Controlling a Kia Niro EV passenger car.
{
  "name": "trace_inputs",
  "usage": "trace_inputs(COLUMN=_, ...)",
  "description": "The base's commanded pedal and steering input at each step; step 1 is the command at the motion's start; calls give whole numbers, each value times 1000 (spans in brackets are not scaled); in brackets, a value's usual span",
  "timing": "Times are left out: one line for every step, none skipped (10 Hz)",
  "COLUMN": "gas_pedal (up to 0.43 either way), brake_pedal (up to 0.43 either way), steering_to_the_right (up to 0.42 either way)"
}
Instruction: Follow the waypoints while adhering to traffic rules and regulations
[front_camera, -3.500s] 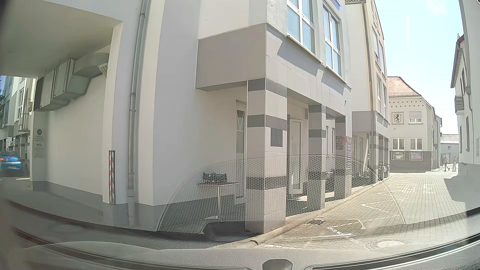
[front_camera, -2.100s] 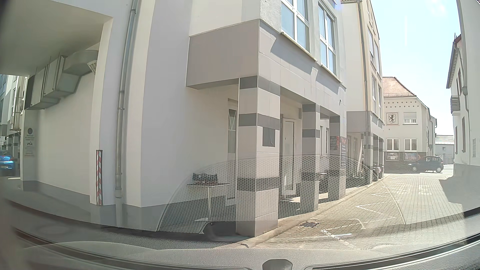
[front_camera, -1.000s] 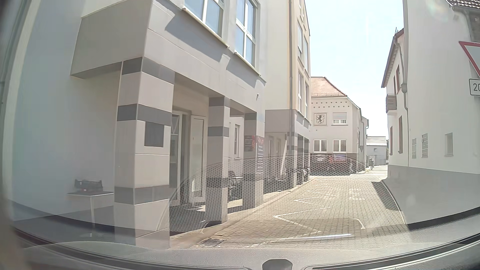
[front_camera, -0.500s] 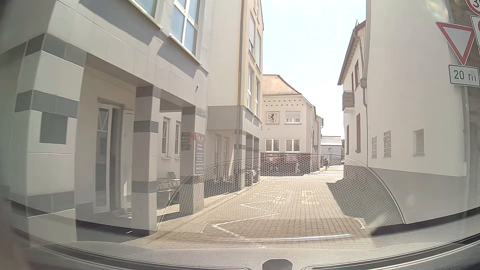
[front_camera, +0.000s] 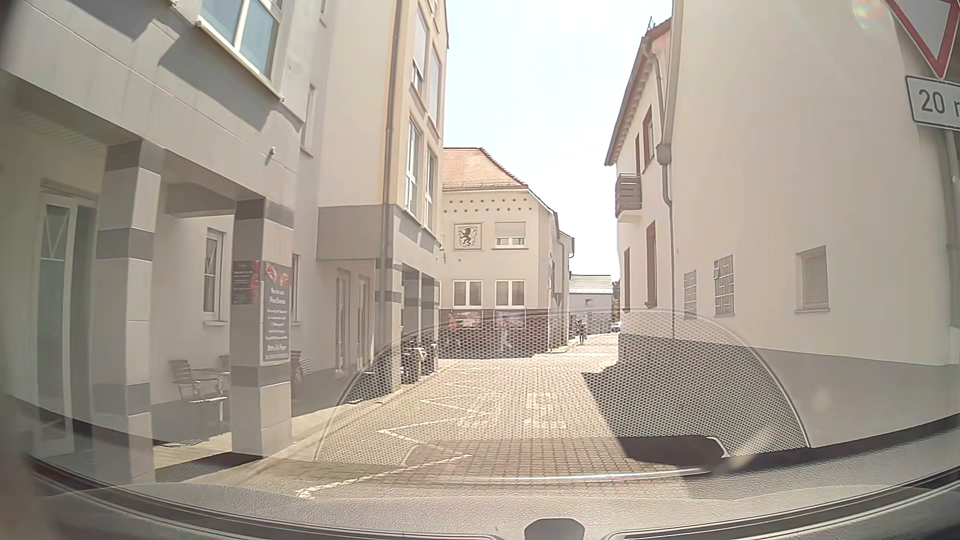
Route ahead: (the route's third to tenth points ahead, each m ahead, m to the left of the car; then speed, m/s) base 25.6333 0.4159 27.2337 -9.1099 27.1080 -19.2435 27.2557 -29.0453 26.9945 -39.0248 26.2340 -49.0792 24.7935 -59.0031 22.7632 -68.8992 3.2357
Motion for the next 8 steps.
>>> trace_inputs(gas_pedal=299, brake_pedal=30, steering_to_the_right=161)
trace_inputs(gas_pedal=299, brake_pedal=30, steering_to_the_right=136)
trace_inputs(gas_pedal=299, brake_pedal=30, steering_to_the_right=107)
trace_inputs(gas_pedal=299, brake_pedal=30, steering_to_the_right=74)
trace_inputs(gas_pedal=299, brake_pedal=30, steering_to_the_right=42)
trace_inputs(gas_pedal=287, brake_pedal=30, steering_to_the_right=26)
trace_inputs(gas_pedal=287, brake_pedal=30, steering_to_the_right=21)
trace_inputs(gas_pedal=260, brake_pedal=30, steering_to_the_right=20)
